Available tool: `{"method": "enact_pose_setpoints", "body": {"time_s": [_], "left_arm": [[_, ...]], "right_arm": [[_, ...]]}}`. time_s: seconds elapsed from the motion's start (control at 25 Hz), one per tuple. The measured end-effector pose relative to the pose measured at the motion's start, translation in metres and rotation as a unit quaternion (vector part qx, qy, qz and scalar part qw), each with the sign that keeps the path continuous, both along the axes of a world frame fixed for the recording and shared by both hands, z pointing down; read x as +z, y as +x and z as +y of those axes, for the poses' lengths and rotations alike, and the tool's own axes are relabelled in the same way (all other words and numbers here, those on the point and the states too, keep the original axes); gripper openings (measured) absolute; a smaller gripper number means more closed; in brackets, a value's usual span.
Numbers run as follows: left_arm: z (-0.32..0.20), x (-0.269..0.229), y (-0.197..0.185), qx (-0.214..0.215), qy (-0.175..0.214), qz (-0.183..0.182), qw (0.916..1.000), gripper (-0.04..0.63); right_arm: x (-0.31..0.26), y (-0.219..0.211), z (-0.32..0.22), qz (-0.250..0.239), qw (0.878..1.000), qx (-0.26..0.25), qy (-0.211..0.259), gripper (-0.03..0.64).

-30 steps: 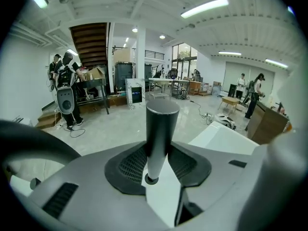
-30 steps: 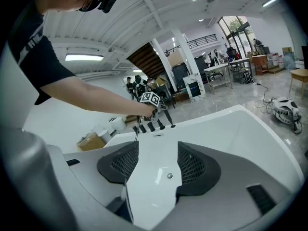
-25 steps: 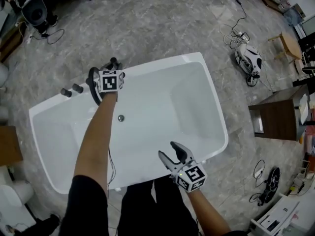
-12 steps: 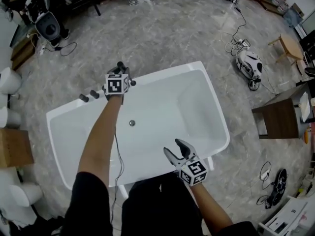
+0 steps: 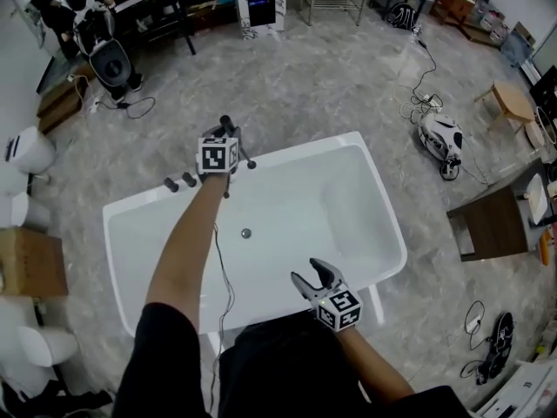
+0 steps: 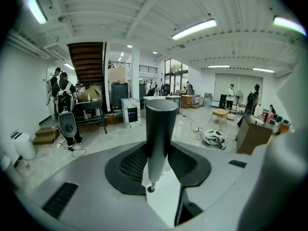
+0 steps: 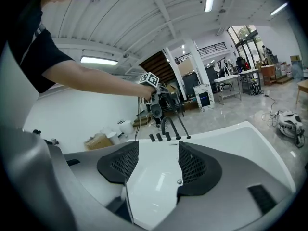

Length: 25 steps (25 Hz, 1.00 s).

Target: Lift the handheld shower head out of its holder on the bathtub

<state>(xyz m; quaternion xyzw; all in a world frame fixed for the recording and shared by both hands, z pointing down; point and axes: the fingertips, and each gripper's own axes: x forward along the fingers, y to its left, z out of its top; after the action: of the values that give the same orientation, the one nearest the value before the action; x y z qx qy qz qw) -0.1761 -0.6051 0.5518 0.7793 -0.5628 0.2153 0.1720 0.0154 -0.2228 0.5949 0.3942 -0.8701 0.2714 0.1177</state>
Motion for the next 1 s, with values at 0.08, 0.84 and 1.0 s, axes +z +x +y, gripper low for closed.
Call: {"method": "enact_pose_setpoints", "body": {"time_s": [0.08, 0.84, 1.0], "left_arm": [[0.003, -0.024, -0.003, -0.002, 0.015, 0.0, 0.9999, 0.13], [0.074, -0.178, -0.025, 0.04, 0.117, -0.025, 0.992, 0.13], [0.083, -0.201, -0.029, 0.04, 0.138, -0.021, 0.9894, 0.13]], "right_arm": [[-0.008, -0.004, -0.001, 0.007, 1.0, -0.003, 0.012, 0.244], [-0.074, -0.067, -0.015, -0.018, 0.997, -0.041, 0.067, 0.242], [-0.073, -0.074, -0.013, -0.022, 0.997, -0.04, 0.065, 0.242]]}}
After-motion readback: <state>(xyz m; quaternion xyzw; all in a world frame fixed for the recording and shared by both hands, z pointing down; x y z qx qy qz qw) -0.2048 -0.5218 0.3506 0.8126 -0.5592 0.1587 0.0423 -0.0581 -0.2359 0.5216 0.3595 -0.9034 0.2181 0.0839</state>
